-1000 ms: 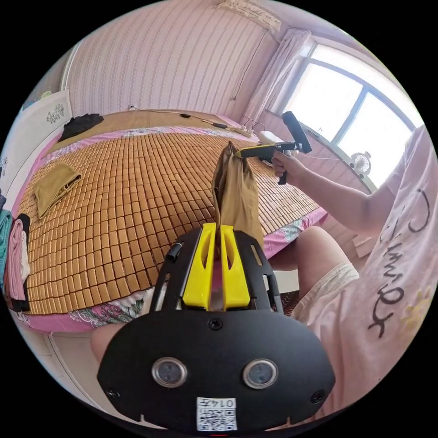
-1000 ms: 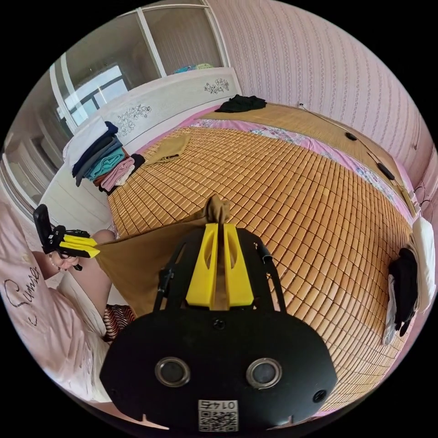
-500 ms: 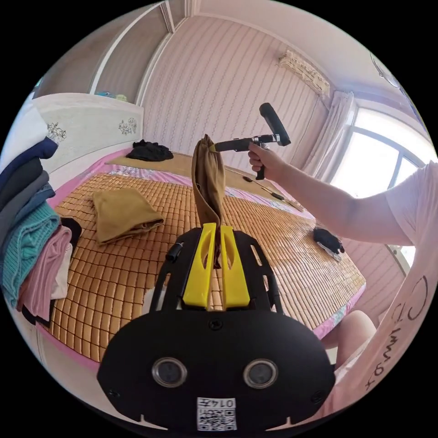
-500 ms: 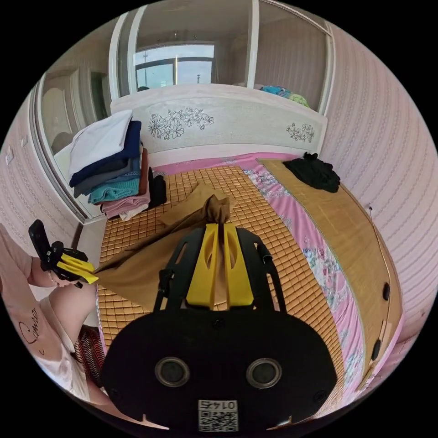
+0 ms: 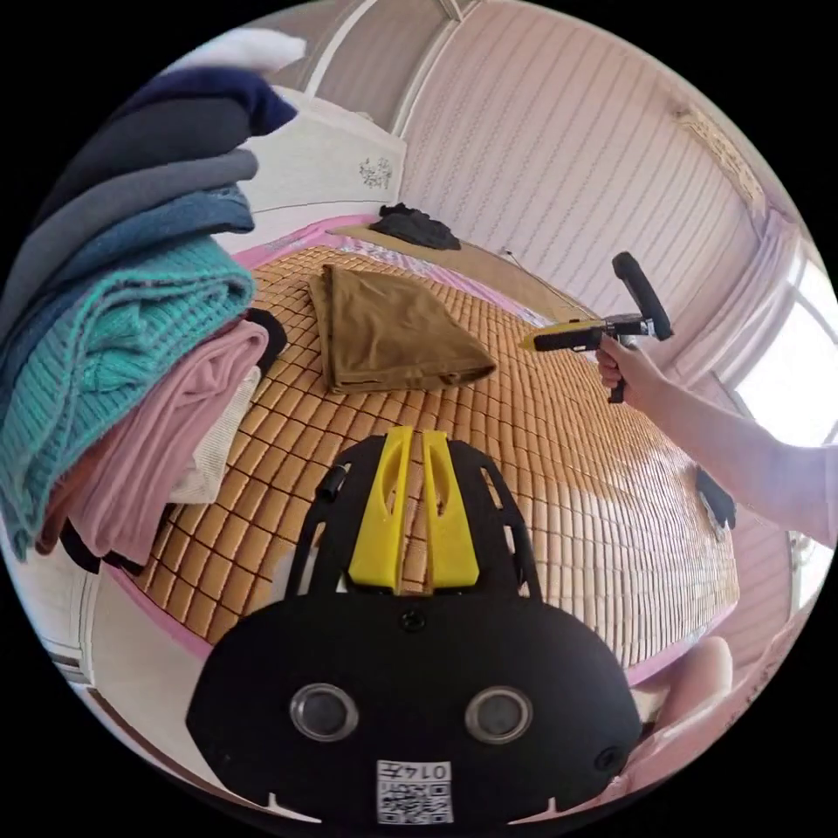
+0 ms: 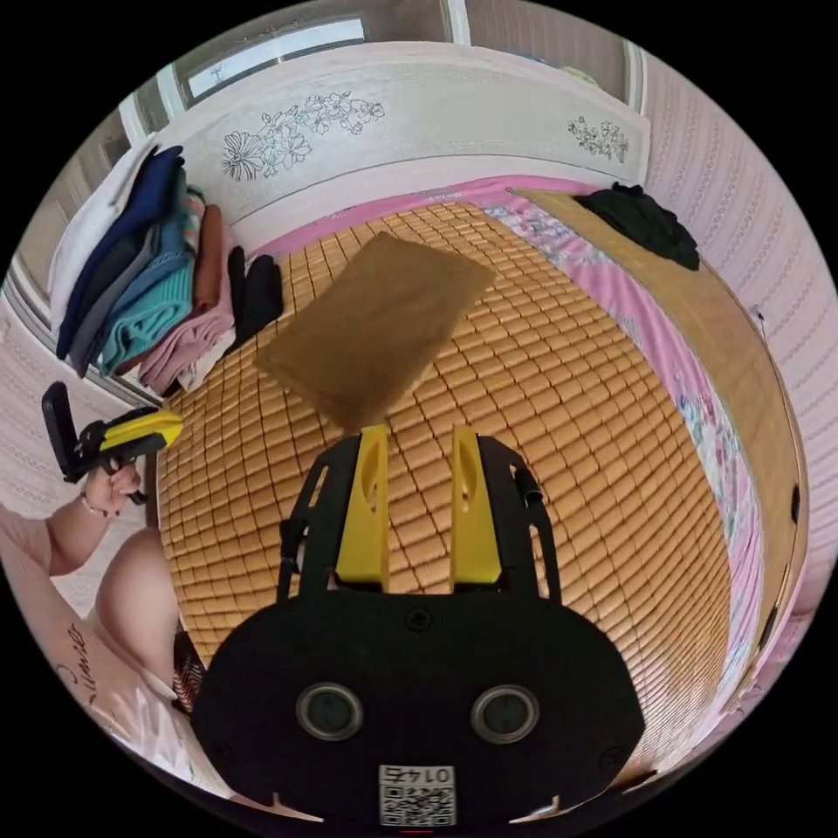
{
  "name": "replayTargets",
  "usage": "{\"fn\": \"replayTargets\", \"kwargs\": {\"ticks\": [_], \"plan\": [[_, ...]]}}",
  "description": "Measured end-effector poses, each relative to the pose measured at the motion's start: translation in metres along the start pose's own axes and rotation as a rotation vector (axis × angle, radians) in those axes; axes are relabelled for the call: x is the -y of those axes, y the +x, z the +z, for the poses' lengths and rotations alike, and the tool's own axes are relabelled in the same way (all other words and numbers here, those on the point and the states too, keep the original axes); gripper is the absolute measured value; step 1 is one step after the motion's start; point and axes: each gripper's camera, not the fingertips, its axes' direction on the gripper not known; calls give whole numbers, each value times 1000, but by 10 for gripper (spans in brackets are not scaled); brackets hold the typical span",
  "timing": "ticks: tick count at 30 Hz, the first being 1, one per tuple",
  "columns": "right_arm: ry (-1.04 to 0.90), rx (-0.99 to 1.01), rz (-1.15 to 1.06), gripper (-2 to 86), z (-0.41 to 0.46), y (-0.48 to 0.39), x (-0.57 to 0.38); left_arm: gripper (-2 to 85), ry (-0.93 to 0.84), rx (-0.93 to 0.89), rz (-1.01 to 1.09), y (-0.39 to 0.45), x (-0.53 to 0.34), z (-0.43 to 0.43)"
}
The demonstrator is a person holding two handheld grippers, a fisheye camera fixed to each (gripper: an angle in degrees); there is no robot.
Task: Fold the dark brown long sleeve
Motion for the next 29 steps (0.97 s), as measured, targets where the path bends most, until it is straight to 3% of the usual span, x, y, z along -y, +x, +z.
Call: {"fn": "replayTargets", "kwargs": {"ticks": [4,6,12,16,21,25,29], "plan": [[-64,-84,200,111,-51,-3,-182,9,-82,-158,244,102,-27,-2],[-107,-200,370,113,-96,-7,-298,13,-118,-255,334,151,-36,4],[-126,-556,665,130,-213,-7,-503,33,-174,-545,644,338,-48,37],[-139,-701,727,153,-256,10,-572,44,-212,-694,783,477,-50,67],[-45,-848,815,163,-288,53,-647,68,-202,-661,894,631,-58,95],[-87,-820,904,152,-280,94,-688,88,-218,-645,1050,760,-106,116],[-12,-657,898,82,-286,111,-723,106,-168,-598,1106,847,-139,133]]}}
